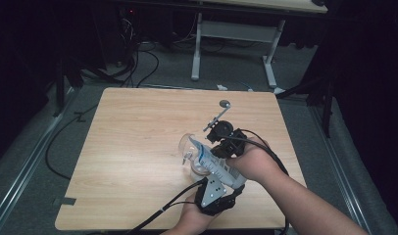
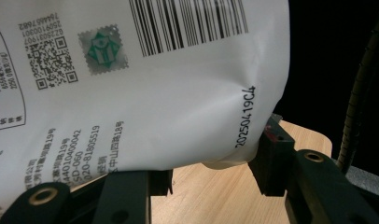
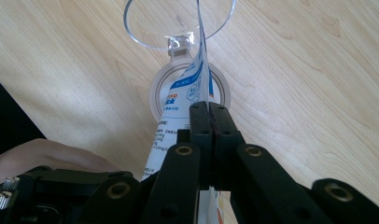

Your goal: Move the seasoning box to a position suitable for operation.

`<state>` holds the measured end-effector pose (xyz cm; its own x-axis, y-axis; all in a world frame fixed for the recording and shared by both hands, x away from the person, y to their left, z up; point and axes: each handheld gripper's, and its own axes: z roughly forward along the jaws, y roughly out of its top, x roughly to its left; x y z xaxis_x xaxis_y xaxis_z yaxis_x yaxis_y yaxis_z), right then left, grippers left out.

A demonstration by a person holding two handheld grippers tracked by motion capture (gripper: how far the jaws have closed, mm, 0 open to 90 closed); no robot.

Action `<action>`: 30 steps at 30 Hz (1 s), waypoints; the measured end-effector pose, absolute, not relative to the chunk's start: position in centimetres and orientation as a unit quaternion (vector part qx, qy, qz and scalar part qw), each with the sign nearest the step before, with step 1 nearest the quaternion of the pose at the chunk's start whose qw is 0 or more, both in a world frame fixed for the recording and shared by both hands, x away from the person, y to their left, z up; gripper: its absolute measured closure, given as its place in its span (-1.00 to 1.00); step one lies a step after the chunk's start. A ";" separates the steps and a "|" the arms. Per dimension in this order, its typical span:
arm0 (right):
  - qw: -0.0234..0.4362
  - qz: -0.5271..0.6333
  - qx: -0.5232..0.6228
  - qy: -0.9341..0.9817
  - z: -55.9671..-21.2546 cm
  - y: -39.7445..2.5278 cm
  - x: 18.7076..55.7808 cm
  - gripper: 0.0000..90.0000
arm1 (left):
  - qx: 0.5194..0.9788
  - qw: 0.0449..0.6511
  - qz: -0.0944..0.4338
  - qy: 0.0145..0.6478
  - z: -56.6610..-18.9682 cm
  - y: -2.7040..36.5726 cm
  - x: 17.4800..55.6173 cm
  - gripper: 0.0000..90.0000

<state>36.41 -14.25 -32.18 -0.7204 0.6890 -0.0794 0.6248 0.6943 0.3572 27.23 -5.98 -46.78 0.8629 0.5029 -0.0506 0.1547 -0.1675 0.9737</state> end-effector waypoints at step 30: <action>0.104 0.153 0.357 0.916 -32.4 -13.8 36.7 1.00 | 0.747 0.610 0.141 0.222 -46.7 -5.9 27.3 0.24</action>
